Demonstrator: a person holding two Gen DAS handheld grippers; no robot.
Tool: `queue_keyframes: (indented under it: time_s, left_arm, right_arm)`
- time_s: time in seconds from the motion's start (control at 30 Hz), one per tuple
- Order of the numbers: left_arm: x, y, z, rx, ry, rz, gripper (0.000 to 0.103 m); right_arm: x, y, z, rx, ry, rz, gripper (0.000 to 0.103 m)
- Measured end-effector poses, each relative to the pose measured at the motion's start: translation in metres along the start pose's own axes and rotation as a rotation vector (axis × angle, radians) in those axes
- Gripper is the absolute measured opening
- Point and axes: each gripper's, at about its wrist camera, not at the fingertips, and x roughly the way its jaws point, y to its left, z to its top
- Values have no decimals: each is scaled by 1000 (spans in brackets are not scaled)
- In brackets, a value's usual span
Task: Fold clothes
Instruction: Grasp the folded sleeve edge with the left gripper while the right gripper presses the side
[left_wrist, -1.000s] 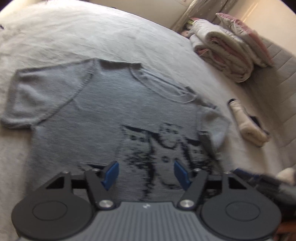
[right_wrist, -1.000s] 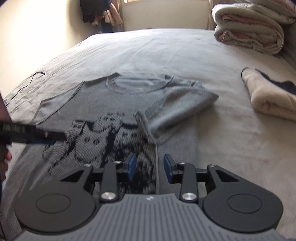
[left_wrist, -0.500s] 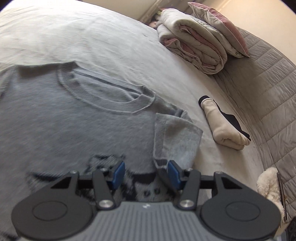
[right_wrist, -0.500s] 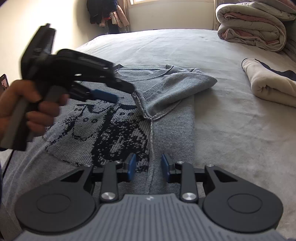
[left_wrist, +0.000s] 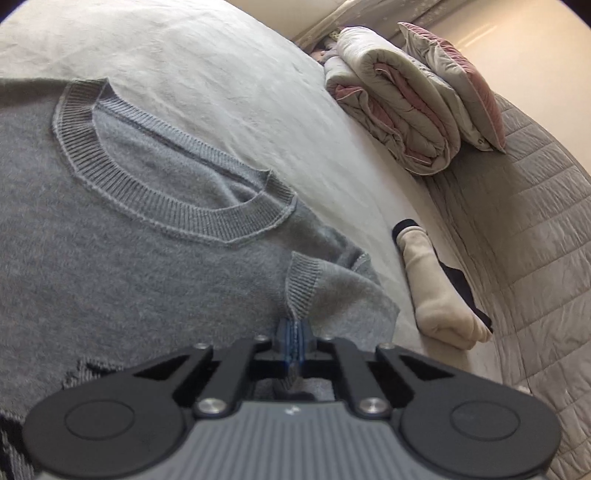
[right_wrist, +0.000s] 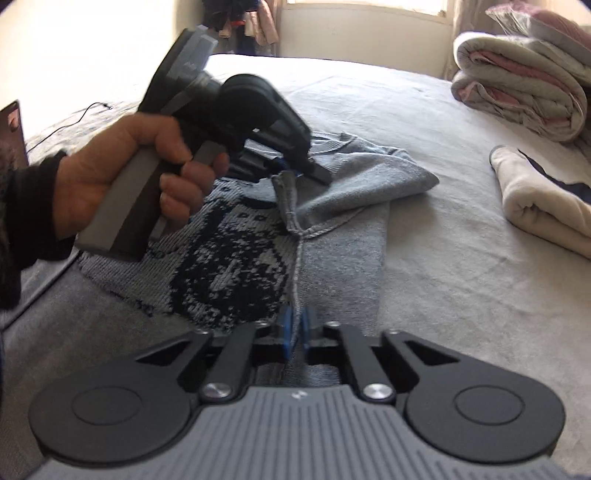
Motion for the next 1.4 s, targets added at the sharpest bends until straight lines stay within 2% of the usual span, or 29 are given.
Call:
queue_keyframes:
  time_s: [0.17,0.27,0.47,0.6,0.77,0.87,0.97,1.03,1.07,1.1,1.17,1.27,1.4]
  left_arm:
    - [-22,-6,-1,6,-92,47,2]
    - [-39,-8,2,26,-152,82,2]
    - [-68,-3,5,61,-263,166,2]
    - [-79,4,-5,90,-323,247,2]
    - [-81,16,-16,129,-356,336,2]
    - [-81,17,-19,151,-347,344,3]
    - [-83,15,-15,168,-353,389,3]
    - [-84,11,-9,178,-357,390,7]
    - [-84,8,-5,190,-350,377,13]
    - [-81,3,0,210,-331,364,25]
    - [-71,-10,8,289,-288,341,40]
    - [-49,-39,15,463,-237,313,47]
    - [-9,-71,16,663,-171,288,48]
  right_arm:
    - [-4,-15,6,127,-10,61,4]
    - [-7,-19,11,181,-44,139,4]
    - [-4,-13,17,231,-74,241,4]
    - [3,-3,15,209,-51,243,4]
    - [6,2,13,194,-42,248,5]
    - [5,0,13,191,-40,253,5]
    - [3,-2,13,191,-39,253,5]
    - [1,-1,12,193,-35,253,5]
    - [1,0,12,194,-32,255,5]
    - [2,0,11,196,-29,258,5]
    - [2,1,10,196,-25,259,5]
    - [6,1,10,201,-18,263,5]
    - [8,-2,8,213,-11,274,5]
